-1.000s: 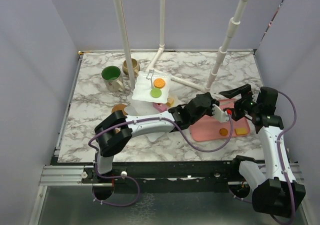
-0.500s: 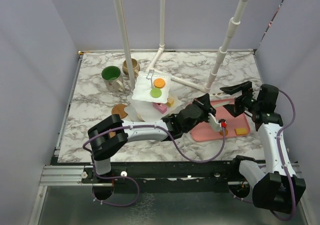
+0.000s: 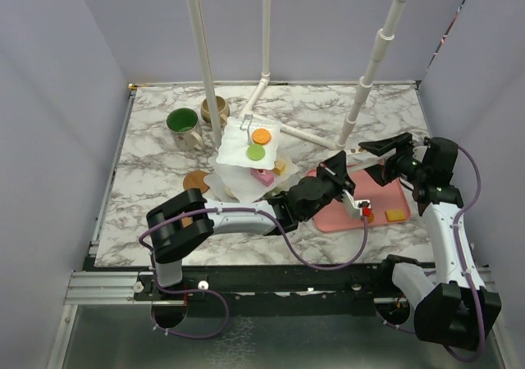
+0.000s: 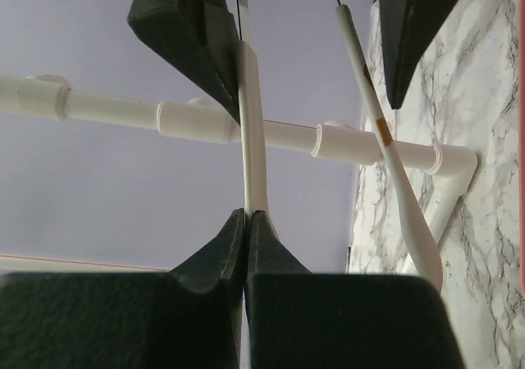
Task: Serve the afternoon tea
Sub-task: Pick up the clamp from the tray.
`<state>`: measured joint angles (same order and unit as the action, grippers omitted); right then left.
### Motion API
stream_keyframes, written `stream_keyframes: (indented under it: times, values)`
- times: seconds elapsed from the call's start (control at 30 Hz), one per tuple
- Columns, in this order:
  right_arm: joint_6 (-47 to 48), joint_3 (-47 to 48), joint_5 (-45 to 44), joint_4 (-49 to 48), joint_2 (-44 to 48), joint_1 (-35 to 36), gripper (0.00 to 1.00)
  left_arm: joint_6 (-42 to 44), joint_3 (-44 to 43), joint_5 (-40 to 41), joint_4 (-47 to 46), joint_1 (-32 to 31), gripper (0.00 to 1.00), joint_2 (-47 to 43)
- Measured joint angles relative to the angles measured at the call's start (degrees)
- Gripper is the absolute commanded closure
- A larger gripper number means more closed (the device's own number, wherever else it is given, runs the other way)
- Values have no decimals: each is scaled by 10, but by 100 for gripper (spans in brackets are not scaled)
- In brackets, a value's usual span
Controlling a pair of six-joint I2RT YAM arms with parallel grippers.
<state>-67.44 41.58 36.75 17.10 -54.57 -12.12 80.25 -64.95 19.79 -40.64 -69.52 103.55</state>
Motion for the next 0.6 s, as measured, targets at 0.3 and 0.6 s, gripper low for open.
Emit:
stream_keyframes:
  times: [0.3, 0.6]
  values:
    - [-1, 0, 23, -14, 1, 0, 38, 47, 32, 0, -64, -1, 100, 9]
    - [16, 3, 29, -9, 2, 0, 44, 57, 32, 0, -96, -7, 35, 17]
